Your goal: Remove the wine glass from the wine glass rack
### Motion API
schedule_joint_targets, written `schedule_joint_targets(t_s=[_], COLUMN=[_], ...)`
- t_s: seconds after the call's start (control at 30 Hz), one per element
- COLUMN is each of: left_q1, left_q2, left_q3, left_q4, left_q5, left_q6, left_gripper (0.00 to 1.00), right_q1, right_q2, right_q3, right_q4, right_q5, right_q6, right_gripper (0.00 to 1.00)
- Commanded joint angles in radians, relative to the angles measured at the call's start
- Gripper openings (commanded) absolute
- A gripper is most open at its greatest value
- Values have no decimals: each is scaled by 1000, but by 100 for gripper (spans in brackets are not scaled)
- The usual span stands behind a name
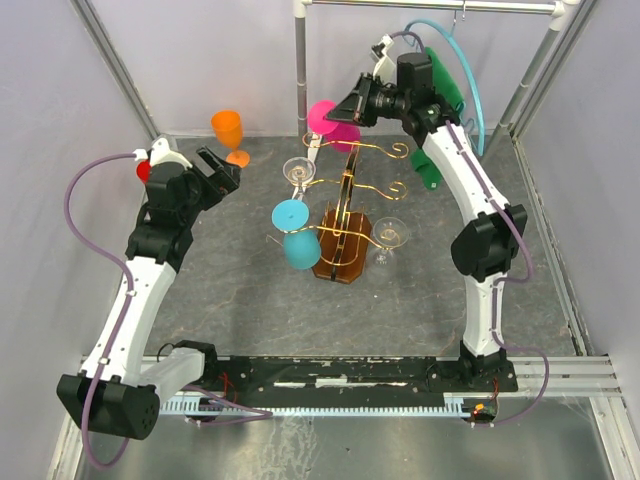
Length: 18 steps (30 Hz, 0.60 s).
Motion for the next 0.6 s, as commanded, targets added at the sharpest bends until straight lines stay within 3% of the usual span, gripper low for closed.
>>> schedule_joint_targets(t_s=[0.0, 0.23, 0.33, 0.43, 0.57], left_q1=[-3, -2, -2, -1, -1], left_q2=[-32, -40, -41, -18, 5], left_q3=[16, 43, 89, 166, 244], left_q4=[7, -12, -60, -135, -171], left_q5=[12, 24, 14, 60, 212], left_q6=[35, 25, 10, 26, 6], left_gripper=[99, 99, 99, 99, 99], right_q1=[17, 68, 144, 270, 395], right_q2=[-39, -242, -407, -588, -813], right_q3=[112, -15, -113, -290, -604], right_q4=[-20, -40, -116, -133, 50], right_q5=[37, 12, 7, 45, 49], right_q6=[-130, -339, -570, -854, -1099], right_gripper=[1, 1, 1, 2, 2])
